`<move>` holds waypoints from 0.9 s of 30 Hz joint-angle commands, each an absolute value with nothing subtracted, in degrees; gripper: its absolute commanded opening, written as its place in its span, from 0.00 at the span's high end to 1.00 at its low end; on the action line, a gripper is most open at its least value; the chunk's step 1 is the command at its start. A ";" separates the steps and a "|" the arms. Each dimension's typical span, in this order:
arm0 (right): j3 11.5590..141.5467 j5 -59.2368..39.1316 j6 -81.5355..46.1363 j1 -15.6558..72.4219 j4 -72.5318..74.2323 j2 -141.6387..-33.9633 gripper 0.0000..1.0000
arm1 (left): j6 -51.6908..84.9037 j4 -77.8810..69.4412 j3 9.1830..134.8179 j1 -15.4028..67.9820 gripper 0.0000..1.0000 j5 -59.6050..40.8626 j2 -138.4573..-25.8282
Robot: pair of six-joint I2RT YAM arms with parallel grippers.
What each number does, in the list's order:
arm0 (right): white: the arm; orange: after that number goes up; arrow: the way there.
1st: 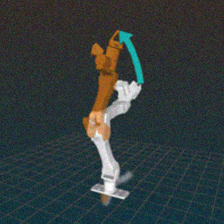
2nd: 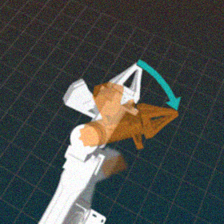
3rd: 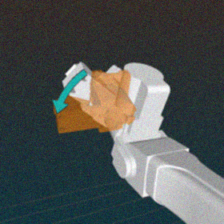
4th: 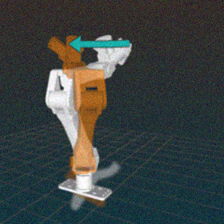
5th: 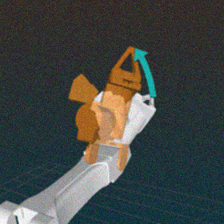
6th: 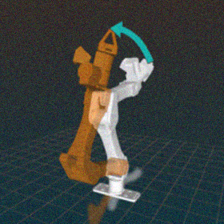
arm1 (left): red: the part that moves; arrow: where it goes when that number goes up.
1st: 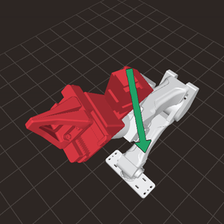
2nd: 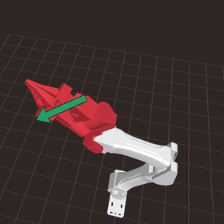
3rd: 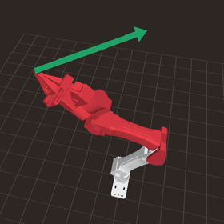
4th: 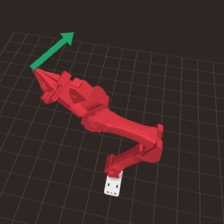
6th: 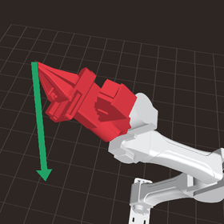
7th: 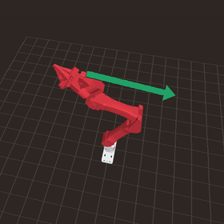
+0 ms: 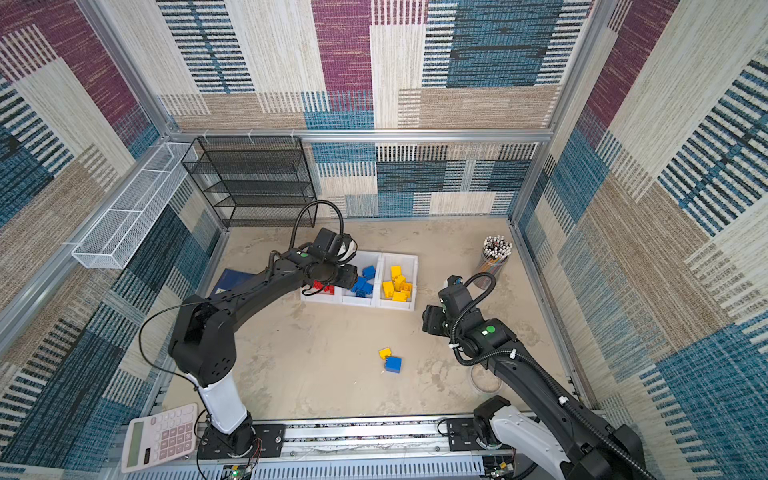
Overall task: Sort the legos into containers by color
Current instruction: 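Carry the blue brick into the blue compartment and release with the left gripper, then withdraw the left gripper while the right gripper moves over the remaining blue brick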
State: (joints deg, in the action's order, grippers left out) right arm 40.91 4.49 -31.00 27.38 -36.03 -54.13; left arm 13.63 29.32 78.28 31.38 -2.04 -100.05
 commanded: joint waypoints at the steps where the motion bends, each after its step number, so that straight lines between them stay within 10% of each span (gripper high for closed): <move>1: 41.12 3.62 -31.57 27.76 -36.90 -54.38 0.30 | 18.78 23.58 69.39 31.28 0.40 -3.92 -92.15; 27: 42.86 7.51 -48.57 56.08 -33.46 -75.06 0.25 | 36.37 20.94 26.24 31.26 0.37 -5.11 -47.35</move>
